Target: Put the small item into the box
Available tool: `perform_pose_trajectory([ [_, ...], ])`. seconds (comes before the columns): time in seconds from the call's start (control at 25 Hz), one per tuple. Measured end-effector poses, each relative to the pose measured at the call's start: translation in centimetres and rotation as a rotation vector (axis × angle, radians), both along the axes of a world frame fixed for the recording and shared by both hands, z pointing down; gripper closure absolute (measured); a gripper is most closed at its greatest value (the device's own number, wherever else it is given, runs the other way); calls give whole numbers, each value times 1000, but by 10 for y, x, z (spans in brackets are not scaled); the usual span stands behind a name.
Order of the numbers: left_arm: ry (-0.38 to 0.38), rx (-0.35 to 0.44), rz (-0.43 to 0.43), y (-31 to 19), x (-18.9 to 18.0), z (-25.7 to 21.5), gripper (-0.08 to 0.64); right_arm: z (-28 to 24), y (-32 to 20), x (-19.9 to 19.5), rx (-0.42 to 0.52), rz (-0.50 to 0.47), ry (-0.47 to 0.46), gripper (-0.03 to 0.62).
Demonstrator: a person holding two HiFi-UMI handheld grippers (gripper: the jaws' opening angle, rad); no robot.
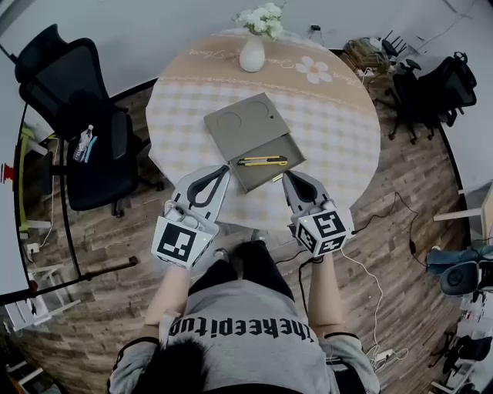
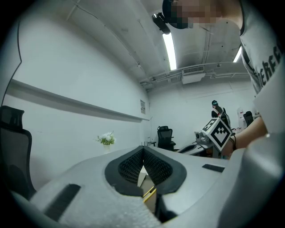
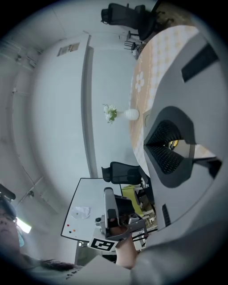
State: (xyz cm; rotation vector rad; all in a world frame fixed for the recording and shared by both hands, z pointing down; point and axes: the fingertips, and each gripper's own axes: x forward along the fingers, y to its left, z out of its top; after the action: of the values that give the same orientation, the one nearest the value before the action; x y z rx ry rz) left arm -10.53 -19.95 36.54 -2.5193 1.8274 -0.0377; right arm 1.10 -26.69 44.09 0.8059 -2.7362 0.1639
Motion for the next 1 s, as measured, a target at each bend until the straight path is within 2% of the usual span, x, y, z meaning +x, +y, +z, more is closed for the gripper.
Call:
perform_pose_trajectory([
  [0.28,-23,16,78,13,16,0,546,-28,27,8,59,56,-61,586],
  [0.48,-27,58,132,23,26,-3,546,-42,46,10,93,81,-97,586],
  [0.72,-27,70,168,40,37,-9,546,-59,69,16,120,103,-149,586],
  [0.88,1,54,183,50,40,-12,546,-67,82,18,135,126,-183,586],
  [1.0,-37,79,206,53,41,-9,546,-73,88,20,150,140,-203,586],
])
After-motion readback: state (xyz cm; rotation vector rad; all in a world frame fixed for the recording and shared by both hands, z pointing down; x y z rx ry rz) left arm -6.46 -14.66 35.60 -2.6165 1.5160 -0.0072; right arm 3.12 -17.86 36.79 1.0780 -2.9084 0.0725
